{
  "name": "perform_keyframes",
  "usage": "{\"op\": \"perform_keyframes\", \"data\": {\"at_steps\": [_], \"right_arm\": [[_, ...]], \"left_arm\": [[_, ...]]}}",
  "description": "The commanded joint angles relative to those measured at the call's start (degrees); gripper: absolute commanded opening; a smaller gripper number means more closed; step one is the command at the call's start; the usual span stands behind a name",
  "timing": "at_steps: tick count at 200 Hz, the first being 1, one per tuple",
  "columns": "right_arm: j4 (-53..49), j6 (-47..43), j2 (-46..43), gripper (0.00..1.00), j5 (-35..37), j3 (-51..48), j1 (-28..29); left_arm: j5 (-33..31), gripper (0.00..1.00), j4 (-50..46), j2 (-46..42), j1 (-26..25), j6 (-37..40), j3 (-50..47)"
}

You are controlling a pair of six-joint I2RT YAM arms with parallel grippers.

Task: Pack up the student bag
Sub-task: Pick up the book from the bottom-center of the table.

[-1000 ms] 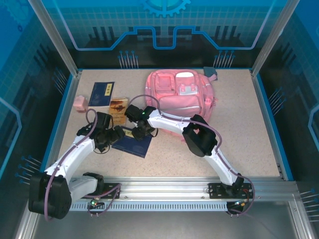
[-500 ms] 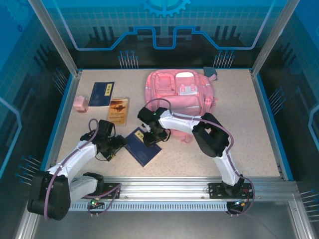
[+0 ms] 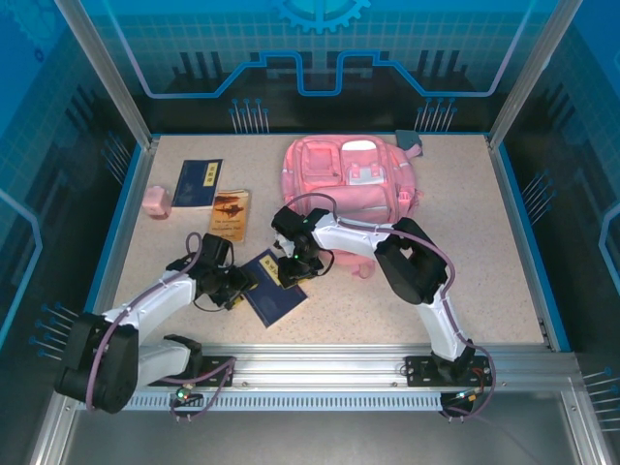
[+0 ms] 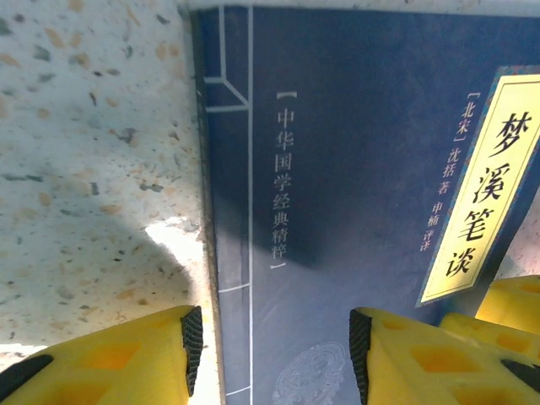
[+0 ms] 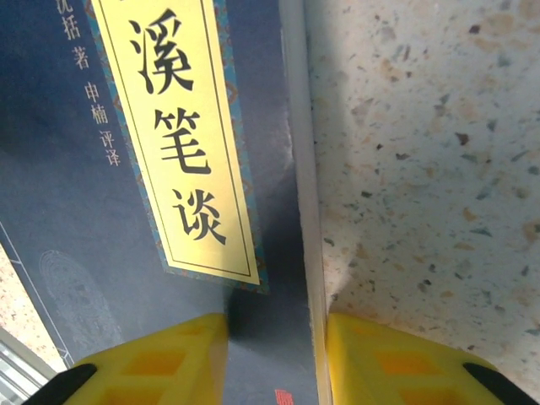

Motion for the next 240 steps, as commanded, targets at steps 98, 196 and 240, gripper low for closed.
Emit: {"op": "perform_keyframes", "data": {"at_steps": [98,196,240], "right_arm": [[2.43,0.86,1.08,0.32,-3.84,-1.33,-1.42],[3.84,1.4,0.82,0.34,-4.02,-2.98,-2.64],[4.02,1.31,0.82,0.34,-3.4,-3.26,-3.08]], "left_arm": [[9.57,0.52,9.01,0.79,-0.57,0.01,0.12],[18.91,0.46,21.68,-2.26,-0.57,-3.31,-0.67],[19.4,0.46,22.46,1.72,-0.57,-2.37,-0.42]]}}
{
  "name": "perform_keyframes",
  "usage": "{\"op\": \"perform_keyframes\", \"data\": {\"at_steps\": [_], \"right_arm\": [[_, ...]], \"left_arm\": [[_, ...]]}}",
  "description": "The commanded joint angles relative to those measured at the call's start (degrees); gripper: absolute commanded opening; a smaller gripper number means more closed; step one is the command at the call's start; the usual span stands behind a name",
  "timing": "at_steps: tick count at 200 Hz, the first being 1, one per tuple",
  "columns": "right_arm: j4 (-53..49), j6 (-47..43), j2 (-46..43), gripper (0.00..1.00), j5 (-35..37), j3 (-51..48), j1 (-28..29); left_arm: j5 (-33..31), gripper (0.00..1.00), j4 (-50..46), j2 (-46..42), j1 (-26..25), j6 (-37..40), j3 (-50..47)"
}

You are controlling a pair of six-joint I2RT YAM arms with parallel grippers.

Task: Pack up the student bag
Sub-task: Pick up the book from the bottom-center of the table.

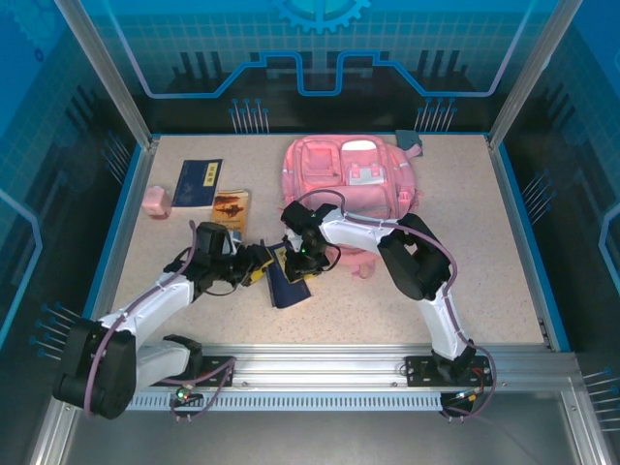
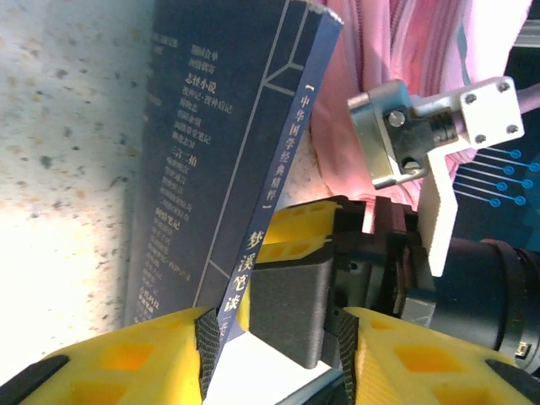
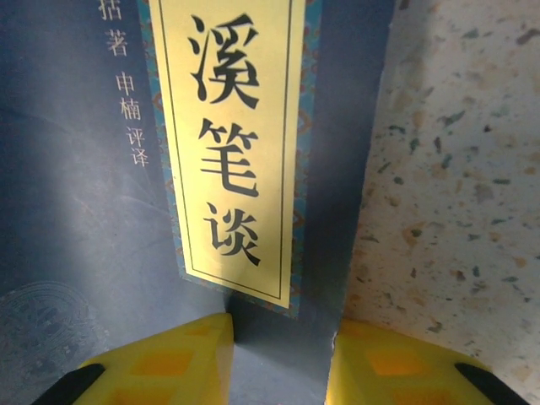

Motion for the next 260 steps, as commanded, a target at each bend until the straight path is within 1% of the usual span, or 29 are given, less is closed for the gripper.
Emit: {"op": "perform_keyframes", "data": {"at_steps": [1,21,46,60,76,96,121,130,139,156,177,193,208,225,260], "right_arm": [[3.18,-0.01,0.82,0.34,-1.59,-1.73,0.11],[3.27,0.17,0.83,0.34,-1.37,-1.81,0.02],[3.27,0.31,0.82,0.34,-0.91,-1.85,-0.03],[3.25,0.28,0.82,0.34,-0.71,-1.84,-0.03],[3.1,0.32,0.82,0.34,-0.48,-1.74,-0.1],[3.0,0.4,0.58,0.34,-0.22,-1.64,-0.18],[4.18,0.89,-1.4,0.36,-0.32,-2.15,-0.66],[5.27,1.15,-3.13,0.39,-0.48,-2.93,-0.89],[6.41,1.59,-5.19,0.43,-0.28,-3.69,-1.28],[9.3,2.76,-10.24,0.52,0.04,-5.9,-2.5],[13.62,4.7,-16.47,0.69,-0.22,-9.56,-4.77],[17.11,6.23,-20.68,0.78,-1.26,-12.27,-6.98],[21.18,8.57,-24.44,0.84,-3.5,-15.01,-9.28],[27.31,12.28,-28.51,0.89,-6.75,-18.44,-11.93],[40.97,23.46,-34.33,0.97,-12.2,-24.64,-15.04]], "left_arm": [[3.88,0.46,1.51,3.37,-0.83,0.28,-0.28],[2.5,0.46,-0.17,5.2,-0.85,1.54,0.23],[0.38,0.51,-2.52,6.17,-0.92,2.99,1.1],[-0.44,0.51,-3.84,6.44,-0.92,3.92,1.71],[-0.86,0.49,-4.94,6.53,-0.92,4.97,2.46],[-2.43,0.39,-7.21,6.58,-0.92,6.58,3.47],[-5.29,0.18,-11.3,6.4,-0.9,9.07,5.44],[-6.31,0.12,-12.68,5.92,-0.92,9.9,6.22],[-7.3,0.09,-13.96,5.13,-0.92,10.56,7.23],[-8.89,0.07,-15.81,2.69,-0.92,11.61,9.37],[-10.29,0.05,-16.33,-1.12,-0.93,11.99,12.18],[-10.77,0.04,-15.59,-3.22,-0.92,11.95,14.68],[-11.26,0.03,-14.34,-4.25,-0.92,11.78,17.21],[-11.29,0.03,-11.0,-4.72,-0.86,9.99,19.37],[-9.16,0.03,-3.19,-3.51,-0.83,4.75,23.79]]}}
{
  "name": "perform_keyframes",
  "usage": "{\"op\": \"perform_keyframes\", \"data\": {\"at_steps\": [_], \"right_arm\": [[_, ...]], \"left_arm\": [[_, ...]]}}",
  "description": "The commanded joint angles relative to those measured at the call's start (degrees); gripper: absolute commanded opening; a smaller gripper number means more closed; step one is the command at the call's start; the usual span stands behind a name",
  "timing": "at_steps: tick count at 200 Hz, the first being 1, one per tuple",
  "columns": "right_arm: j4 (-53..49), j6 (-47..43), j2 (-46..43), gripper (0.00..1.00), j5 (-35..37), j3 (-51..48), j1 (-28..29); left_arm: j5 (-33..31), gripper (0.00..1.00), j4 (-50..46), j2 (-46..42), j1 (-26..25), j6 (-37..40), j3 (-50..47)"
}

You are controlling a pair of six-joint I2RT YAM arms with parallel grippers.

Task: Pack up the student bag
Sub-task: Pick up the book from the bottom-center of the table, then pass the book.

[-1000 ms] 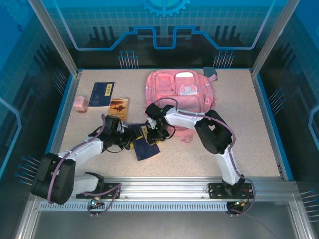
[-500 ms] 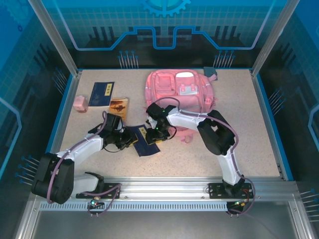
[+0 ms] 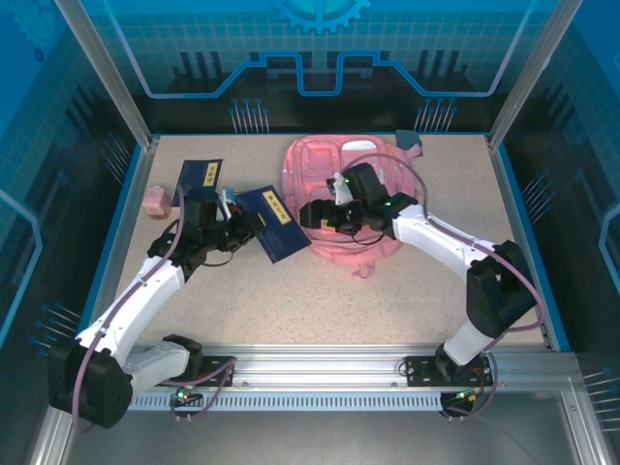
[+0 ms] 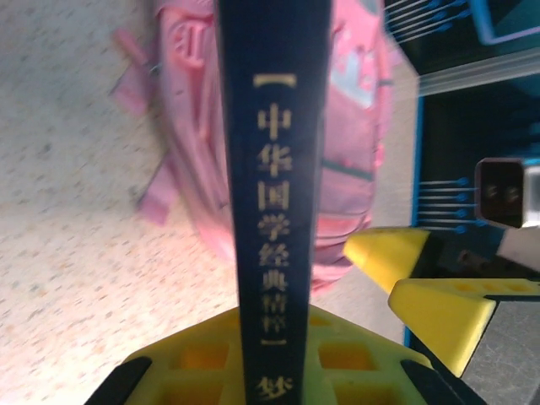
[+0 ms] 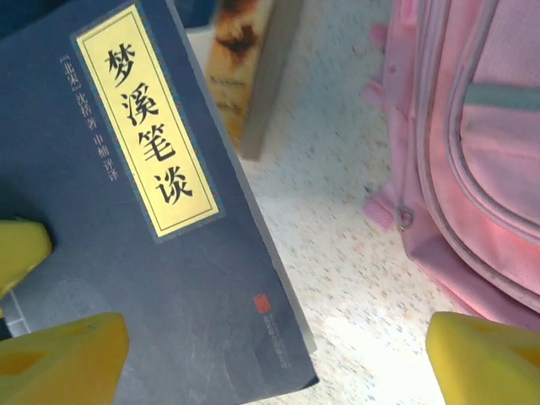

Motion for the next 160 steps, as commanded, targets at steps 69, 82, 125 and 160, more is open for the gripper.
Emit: {"op": "perform_keyframes", "data": {"at_steps": [69,82,125,160], "right_arm": [[30.34,32.27,-7.57,1.0,-8.22,-13.23,-2.75],[34.87,35.2,-7.02,1.0,-9.21,-13.19,-2.72],[47.43,44.38,-5.06,0.91,-7.63,-15.0,-2.46],[51.81,47.84,-3.52,0.7,-6.59,-15.31,-2.43]], "left_arm": [[4.28,0.03,27.07,4.52,0.02,-17.9,4.99],[5.0,0.03,31.03,5.49,-0.06,-20.98,4.2],[5.86,0.02,33.67,6.81,-0.07,-24.92,4.37],[6.65,0.02,33.6,7.93,-0.07,-25.2,5.45]]}}
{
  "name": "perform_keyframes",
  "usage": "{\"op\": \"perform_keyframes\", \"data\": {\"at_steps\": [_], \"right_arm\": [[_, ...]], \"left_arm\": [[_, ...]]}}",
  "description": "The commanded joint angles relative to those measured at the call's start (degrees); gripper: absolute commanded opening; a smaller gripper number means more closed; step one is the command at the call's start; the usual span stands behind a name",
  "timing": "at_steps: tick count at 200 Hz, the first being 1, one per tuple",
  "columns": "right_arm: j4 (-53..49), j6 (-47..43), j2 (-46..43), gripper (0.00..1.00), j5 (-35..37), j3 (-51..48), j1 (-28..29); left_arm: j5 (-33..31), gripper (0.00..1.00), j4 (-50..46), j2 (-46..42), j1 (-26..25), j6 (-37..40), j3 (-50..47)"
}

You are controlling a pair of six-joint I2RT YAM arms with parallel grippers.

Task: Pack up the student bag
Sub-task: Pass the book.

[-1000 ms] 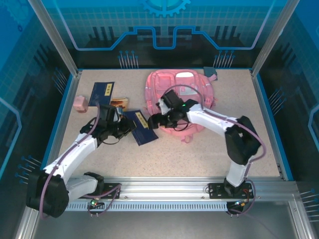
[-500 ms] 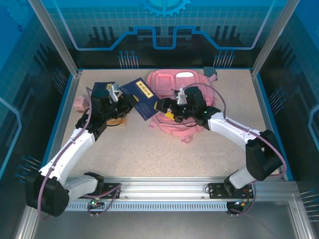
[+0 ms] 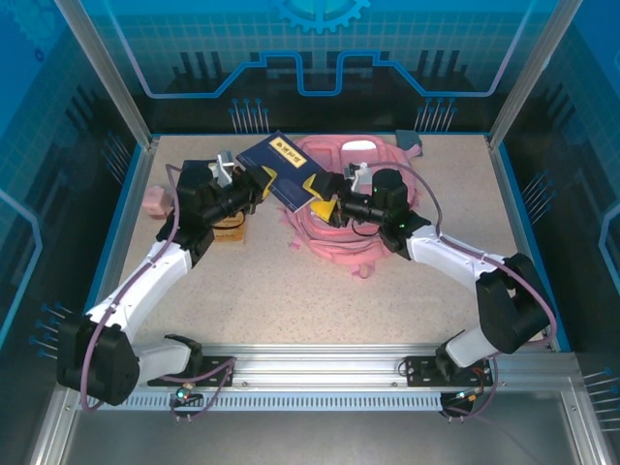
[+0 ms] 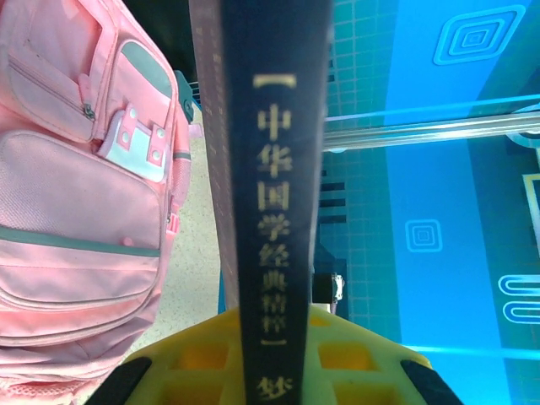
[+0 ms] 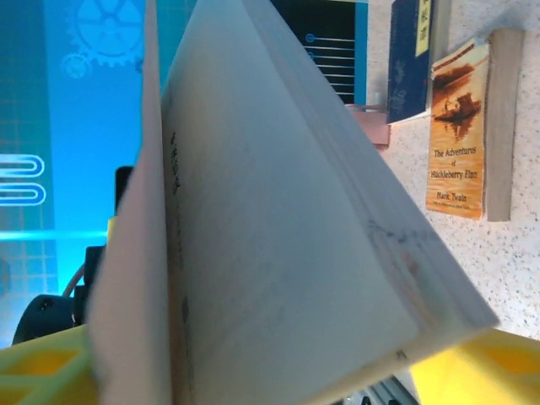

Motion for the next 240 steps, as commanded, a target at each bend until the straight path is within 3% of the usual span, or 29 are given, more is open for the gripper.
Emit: {"op": "perform_keyframes", "data": {"at_steps": [1,16,52,86,108,147,189,240], "right_arm": [[6.86,4.94,1.52,0.69,0.4,-0.82,-0.15],[7.97,5.57,1.87,0.6,1.1,-1.16,-0.22],[9.29,3.3,2.31,0.28,0.98,-0.52,-1.04],[-6.96,-7.87,-1.37,0.11,3.07,2.27,-2.59],[-22.11,-18.24,-5.79,0.07,7.94,3.96,-4.43],[-43.29,-33.13,-14.2,0.06,18.35,5.76,-9.62],[-57.11,-41.69,-20.84,0.07,24.71,6.87,-16.67],[-62.16,-43.99,-26.51,0.08,26.24,4.82,-23.3]], "left_arm": [[2.04,0.02,4.47,0.68,-0.07,-1.69,1.71],[2.12,0.02,5.01,1.12,-0.02,-1.84,1.53],[3.06,0.08,6.5,2.12,0.02,-0.38,-0.27],[4.33,0.37,0.98,2.57,0.11,4.7,-1.24],[3.78,0.61,-10.77,3.3,-0.06,15.2,0.96],[-2.77,0.84,-28.27,7.43,-4.03,37.26,6.3],[-7.53,0.94,-34.31,16.75,-12.79,53.6,15.15],[-15.29,0.96,-42.61,33.41,-20.61,71.99,32.25]]}}
